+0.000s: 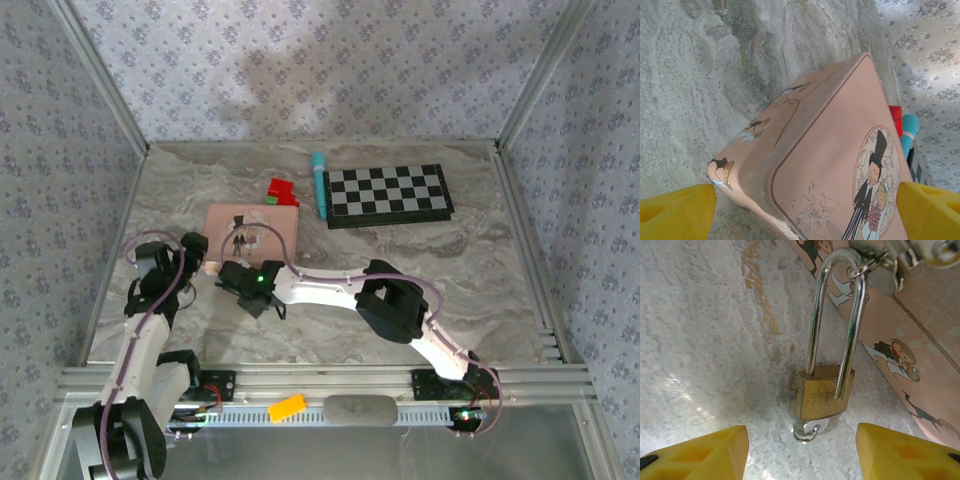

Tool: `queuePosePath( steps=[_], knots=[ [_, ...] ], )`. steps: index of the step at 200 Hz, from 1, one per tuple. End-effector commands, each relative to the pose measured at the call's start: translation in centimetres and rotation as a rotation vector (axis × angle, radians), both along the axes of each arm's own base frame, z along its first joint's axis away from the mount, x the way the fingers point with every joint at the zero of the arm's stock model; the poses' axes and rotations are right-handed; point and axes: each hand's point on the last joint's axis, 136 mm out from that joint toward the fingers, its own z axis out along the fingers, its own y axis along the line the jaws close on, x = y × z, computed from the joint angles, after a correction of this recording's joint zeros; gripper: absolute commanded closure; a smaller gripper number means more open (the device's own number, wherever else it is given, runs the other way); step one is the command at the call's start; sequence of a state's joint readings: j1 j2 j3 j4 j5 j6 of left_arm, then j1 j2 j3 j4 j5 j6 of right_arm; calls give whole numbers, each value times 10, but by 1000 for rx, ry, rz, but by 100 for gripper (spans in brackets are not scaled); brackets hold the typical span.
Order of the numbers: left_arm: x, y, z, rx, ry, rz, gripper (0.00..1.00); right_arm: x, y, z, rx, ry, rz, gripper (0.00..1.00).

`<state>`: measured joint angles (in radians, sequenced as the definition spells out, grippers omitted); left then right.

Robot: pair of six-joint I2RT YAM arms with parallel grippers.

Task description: Unlock the padlock with the key

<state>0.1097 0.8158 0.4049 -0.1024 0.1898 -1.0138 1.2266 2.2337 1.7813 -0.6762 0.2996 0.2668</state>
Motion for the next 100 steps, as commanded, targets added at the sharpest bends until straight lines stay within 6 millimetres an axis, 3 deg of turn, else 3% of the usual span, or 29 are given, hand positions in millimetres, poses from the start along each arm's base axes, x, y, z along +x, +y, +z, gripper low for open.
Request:
queuePosePath(
  steps=[1,59,100],
  knots=[
    [3,-1,10,-3,-55,-7,8,7,0,-2,-40,-51,11,42],
    [3,0,7,-8,-58,-1,8,10,5,-27,-5,-11,-3,51],
    [4,0,9,-5,-68,-5,8,19,2,-31,19,-7,-44,70]
  ],
)
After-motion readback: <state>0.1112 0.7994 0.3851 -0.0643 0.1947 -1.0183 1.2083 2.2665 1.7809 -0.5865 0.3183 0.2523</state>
